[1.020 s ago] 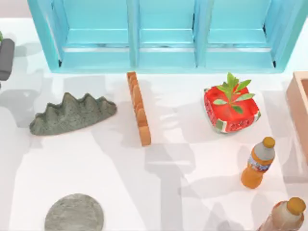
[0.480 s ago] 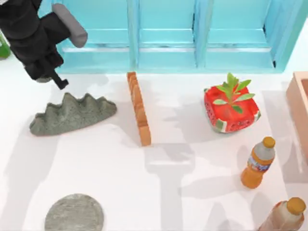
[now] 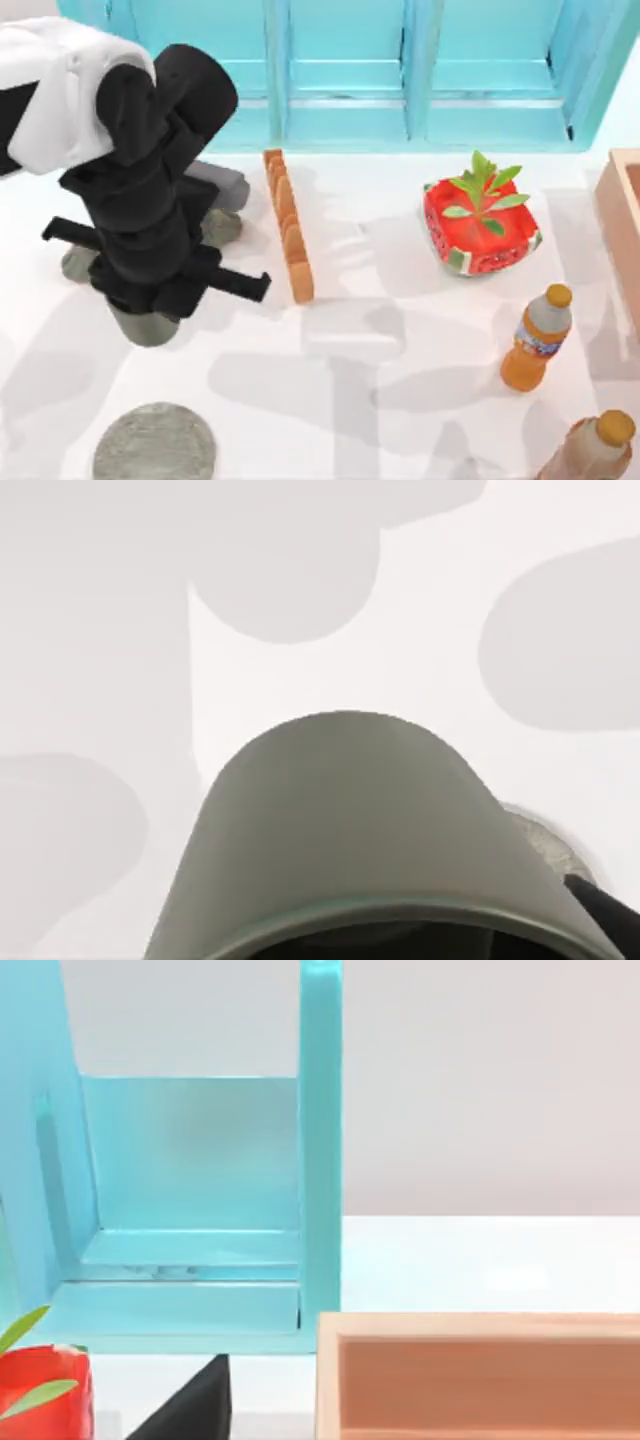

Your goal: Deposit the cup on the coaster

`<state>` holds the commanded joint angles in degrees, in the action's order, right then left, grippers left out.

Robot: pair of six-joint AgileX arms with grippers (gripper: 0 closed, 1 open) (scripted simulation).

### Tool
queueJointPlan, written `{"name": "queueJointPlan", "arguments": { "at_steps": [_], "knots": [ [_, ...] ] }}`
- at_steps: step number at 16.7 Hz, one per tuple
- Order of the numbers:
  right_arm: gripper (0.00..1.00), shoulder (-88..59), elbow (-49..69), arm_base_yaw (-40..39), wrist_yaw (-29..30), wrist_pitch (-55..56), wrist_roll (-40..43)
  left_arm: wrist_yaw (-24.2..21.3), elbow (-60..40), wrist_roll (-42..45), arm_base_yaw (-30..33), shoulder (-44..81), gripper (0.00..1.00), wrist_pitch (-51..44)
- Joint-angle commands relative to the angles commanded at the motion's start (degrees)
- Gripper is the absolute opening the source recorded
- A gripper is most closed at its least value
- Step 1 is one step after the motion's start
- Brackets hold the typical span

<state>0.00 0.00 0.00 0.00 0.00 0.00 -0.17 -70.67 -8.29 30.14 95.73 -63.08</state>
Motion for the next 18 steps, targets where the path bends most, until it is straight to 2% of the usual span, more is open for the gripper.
{"name": "queueJointPlan", "arguments": {
  "at_steps": [4,8,18],
  "knots": [
    [1.0,0.0,0.0,0.0,0.0,0.0,0.0,-1.06,9.11,-17.89,6.08,-6.8,0.0,0.29],
    [1.0,0.0,0.0,0.0,0.0,0.0,0.0,-0.99,14.12,-28.68,9.43,-12.74,0.0,1.56],
    [1.0,0.0,0.0,0.0,0.0,0.0,0.0,-0.89,16.33,-30.38,9.46,-13.4,0.0,3.82]
  ]
}}
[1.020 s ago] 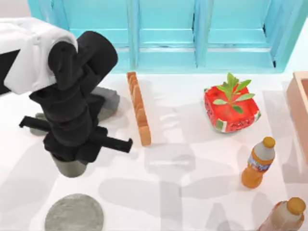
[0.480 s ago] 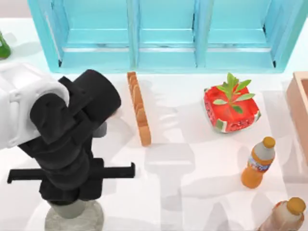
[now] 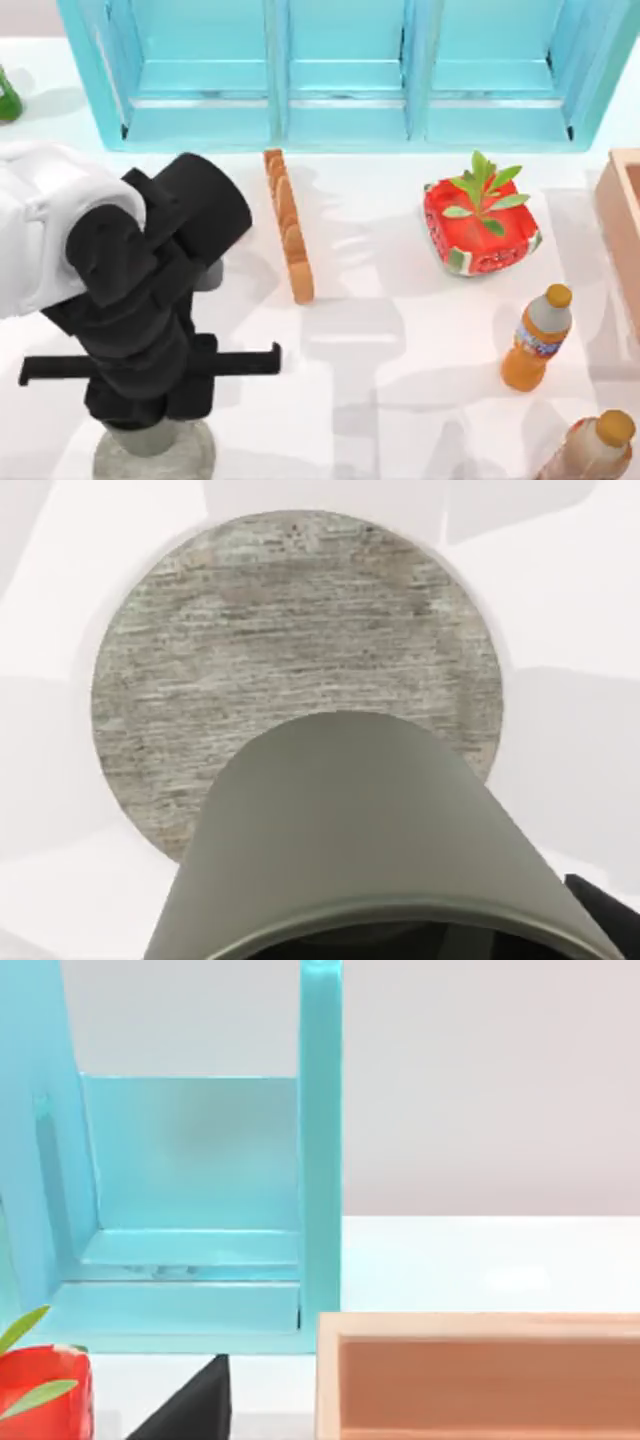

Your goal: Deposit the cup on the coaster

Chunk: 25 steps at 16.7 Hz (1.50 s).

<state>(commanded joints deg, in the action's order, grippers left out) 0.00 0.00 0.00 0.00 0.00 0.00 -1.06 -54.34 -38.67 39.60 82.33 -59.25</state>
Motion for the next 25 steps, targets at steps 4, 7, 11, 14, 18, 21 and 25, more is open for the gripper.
{"name": "queueJointPlan", "arguments": {
  "at_steps": [4,7,11,14,18,21,25],
  "knots": [
    [1.0,0.0,0.0,0.0,0.0,0.0,0.0,-0.02,3.91,0.47,-0.42,1.37,0.0,5.63],
    [1.0,0.0,0.0,0.0,0.0,0.0,0.0,-0.04,6.51,0.83,-0.72,2.33,0.0,9.39],
    [1.0,0.0,0.0,0.0,0.0,0.0,0.0,-0.06,10.11,1.26,-1.09,3.93,0.0,14.26],
    [1.0,0.0,0.0,0.0,0.0,0.0,0.0,-0.07,10.14,1.26,-1.09,3.94,0.0,14.3],
    [1.0,0.0,0.0,0.0,0.0,0.0,0.0,-0.07,10.14,1.26,-1.09,3.94,0.23,14.3],
    [1.0,0.0,0.0,0.0,0.0,0.0,0.0,-0.07,10.14,1.26,-1.09,3.94,0.45,14.3],
    [1.0,0.0,0.0,0.0,0.0,0.0,0.0,-0.07,10.14,1.26,-1.09,3.94,0.75,14.3]
  ]
}}
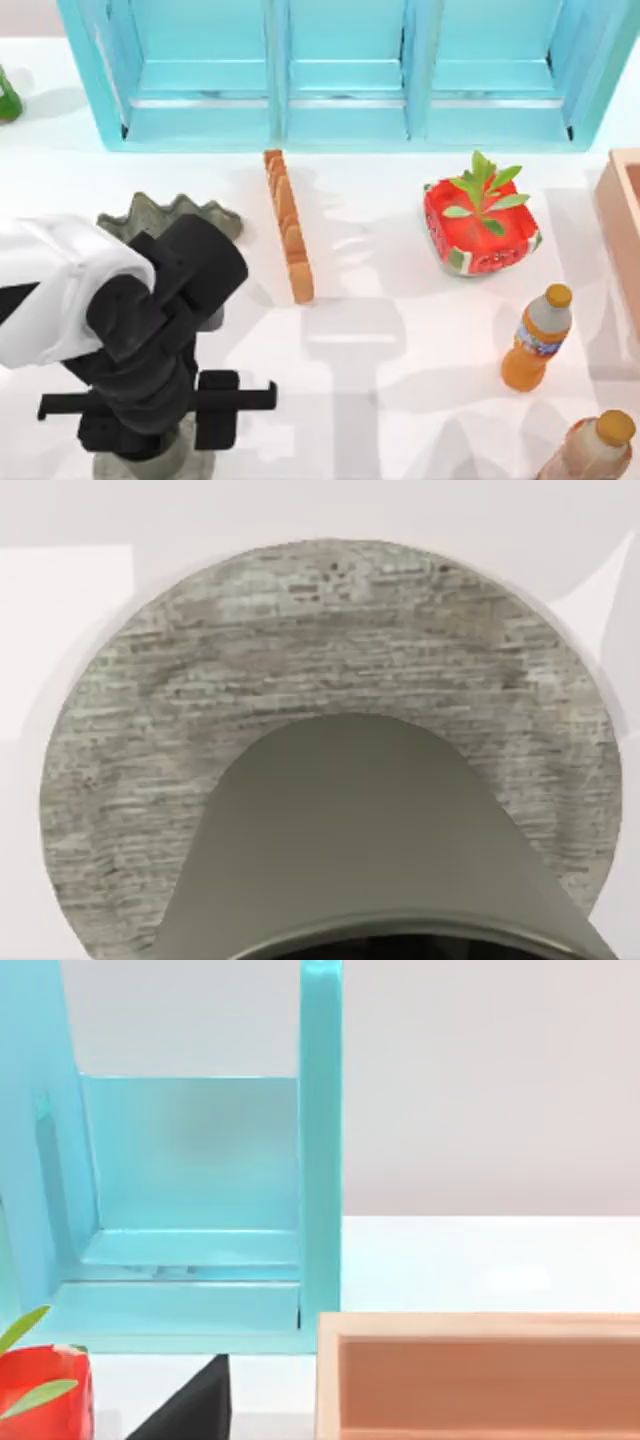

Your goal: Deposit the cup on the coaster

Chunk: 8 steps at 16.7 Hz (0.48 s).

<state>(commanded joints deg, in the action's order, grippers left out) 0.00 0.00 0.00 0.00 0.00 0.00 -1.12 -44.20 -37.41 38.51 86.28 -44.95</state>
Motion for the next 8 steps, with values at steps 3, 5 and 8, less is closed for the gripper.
{"name": "queueJointPlan", "arguments": {
  "at_steps": [3,5,8],
  "knots": [
    [1.0,0.0,0.0,0.0,0.0,0.0,0.0,0.0,0.0,0.0,0.0,0.0,0.98,0.0],
    [1.0,0.0,0.0,0.0,0.0,0.0,0.0,0.0,0.0,0.0,0.0,0.0,1.0,0.0],
    [1.0,0.0,0.0,0.0,0.0,0.0,0.0,0.0,0.0,0.0,0.0,0.0,1.0,0.0]
  ]
}}
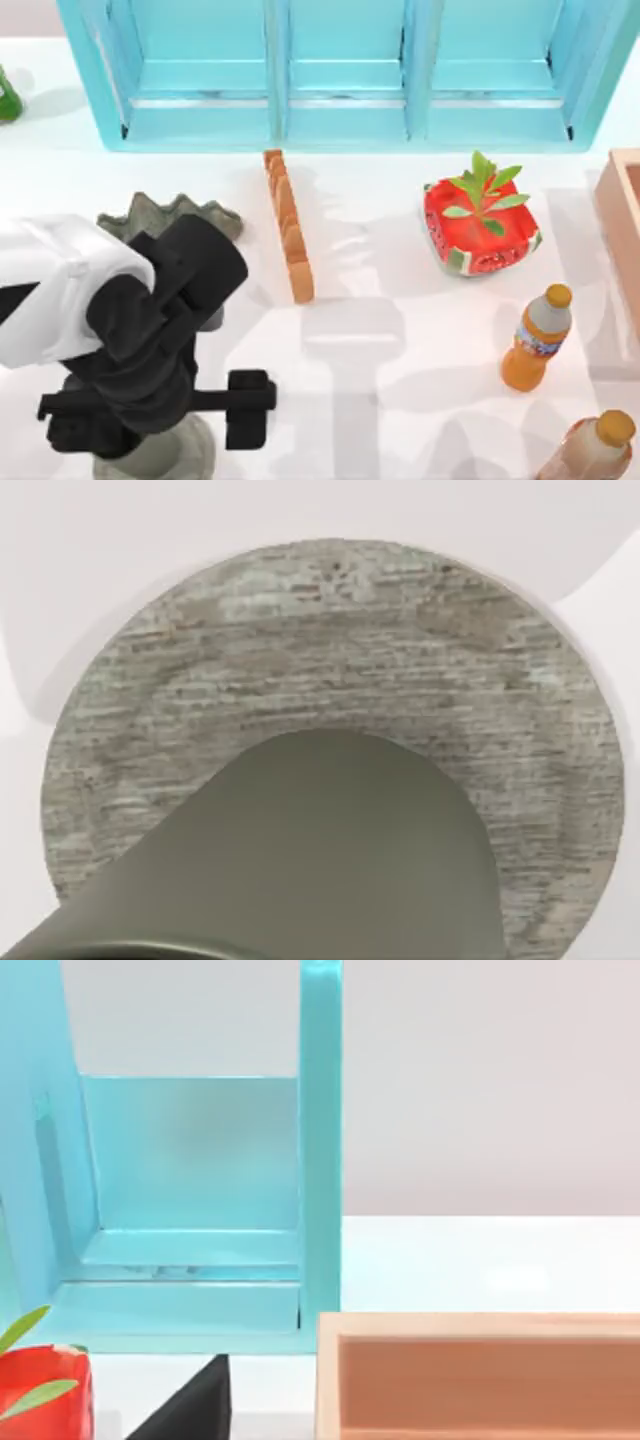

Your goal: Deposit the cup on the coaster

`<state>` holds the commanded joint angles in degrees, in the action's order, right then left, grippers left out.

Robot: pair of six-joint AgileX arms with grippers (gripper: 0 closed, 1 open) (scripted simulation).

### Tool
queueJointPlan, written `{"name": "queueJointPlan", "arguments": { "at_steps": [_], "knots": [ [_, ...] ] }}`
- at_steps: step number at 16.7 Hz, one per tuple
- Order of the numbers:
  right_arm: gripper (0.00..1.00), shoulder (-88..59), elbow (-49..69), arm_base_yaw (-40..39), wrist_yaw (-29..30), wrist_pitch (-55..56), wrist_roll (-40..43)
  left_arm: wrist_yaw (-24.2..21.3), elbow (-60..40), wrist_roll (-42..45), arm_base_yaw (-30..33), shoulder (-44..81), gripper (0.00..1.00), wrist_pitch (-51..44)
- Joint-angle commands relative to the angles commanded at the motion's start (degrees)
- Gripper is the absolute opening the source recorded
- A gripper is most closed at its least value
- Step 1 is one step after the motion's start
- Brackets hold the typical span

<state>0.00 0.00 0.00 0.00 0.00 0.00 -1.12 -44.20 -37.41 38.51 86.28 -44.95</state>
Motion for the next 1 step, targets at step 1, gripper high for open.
{"name": "queueJointPlan", "arguments": {
  "at_steps": [1],
  "knots": [
    [1.0,0.0,0.0,0.0,0.0,0.0,0.0,0.0,0.0,0.0,0.0,0.0,1.0,0.0]
  ]
}}
